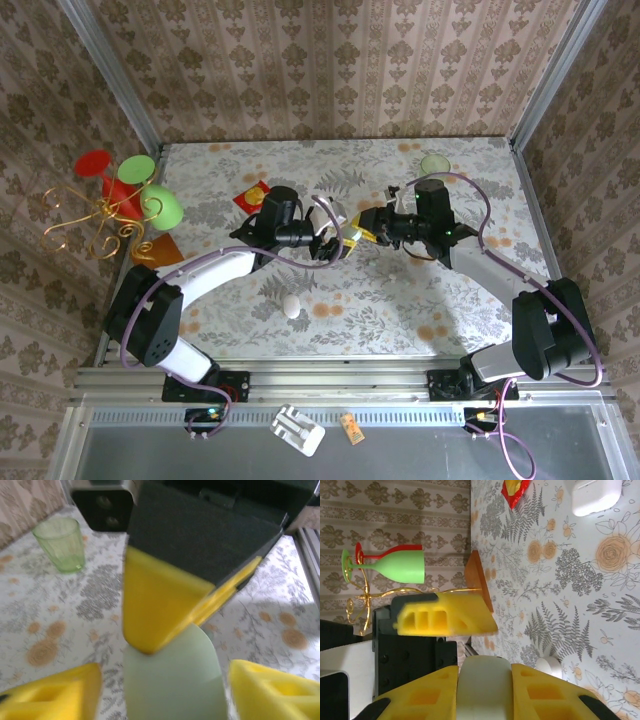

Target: Insert the wireless bluetooth earbuds into the charging case

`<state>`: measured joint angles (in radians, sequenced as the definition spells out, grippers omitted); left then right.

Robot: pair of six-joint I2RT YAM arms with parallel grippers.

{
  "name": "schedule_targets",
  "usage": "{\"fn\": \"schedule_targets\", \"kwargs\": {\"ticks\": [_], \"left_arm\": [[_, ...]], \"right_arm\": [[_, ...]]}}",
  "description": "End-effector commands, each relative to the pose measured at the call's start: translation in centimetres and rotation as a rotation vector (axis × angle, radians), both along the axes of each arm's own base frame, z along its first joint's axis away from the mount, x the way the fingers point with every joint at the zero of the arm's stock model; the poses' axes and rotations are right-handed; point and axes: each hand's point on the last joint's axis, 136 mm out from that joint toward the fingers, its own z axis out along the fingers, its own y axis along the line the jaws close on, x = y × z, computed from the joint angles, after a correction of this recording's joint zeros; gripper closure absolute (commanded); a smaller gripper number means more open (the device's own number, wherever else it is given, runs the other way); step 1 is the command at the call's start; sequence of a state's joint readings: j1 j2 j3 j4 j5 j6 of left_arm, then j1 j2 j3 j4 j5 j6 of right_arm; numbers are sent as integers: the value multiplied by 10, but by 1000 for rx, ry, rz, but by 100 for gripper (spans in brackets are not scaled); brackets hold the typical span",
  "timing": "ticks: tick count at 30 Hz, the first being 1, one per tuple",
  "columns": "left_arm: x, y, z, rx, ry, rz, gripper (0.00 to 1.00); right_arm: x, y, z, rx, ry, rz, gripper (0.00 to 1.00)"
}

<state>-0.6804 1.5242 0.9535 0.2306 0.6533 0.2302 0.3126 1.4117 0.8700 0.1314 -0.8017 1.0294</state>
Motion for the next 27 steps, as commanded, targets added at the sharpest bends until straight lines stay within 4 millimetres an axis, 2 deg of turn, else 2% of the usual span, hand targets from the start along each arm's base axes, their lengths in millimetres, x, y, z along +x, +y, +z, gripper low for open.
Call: {"fn": "schedule_targets", "kwargs": {"ticks": [1, 4, 9, 12, 15, 21, 22, 27], "left_arm": [[10, 0, 21, -89, -81, 63, 15], [7, 2, 37, -190, -150, 66, 0], [-3, 10, 68, -417, -286, 62, 0], [-4, 16, 79, -522, -338, 72, 5], [1, 13, 82, -532, -321, 78, 5], [1, 13, 96, -563, -315, 82, 12], [2, 13, 98, -569, -313, 85, 13], [4, 12, 108, -592, -303, 84, 23]], "right_arm": [[-3, -5, 21, 59, -32, -7, 77], [1, -9, 30, 101, -47, -22, 77], [5, -9, 55, 201, -84, -19, 78], [5, -7, 72, 269, -109, -4, 79], [4, -6, 89, 331, -144, 7, 78], [5, -10, 121, 447, -203, -12, 79], [9, -9, 117, 460, -182, -12, 79], [12, -9, 119, 528, -156, -15, 79]]}}
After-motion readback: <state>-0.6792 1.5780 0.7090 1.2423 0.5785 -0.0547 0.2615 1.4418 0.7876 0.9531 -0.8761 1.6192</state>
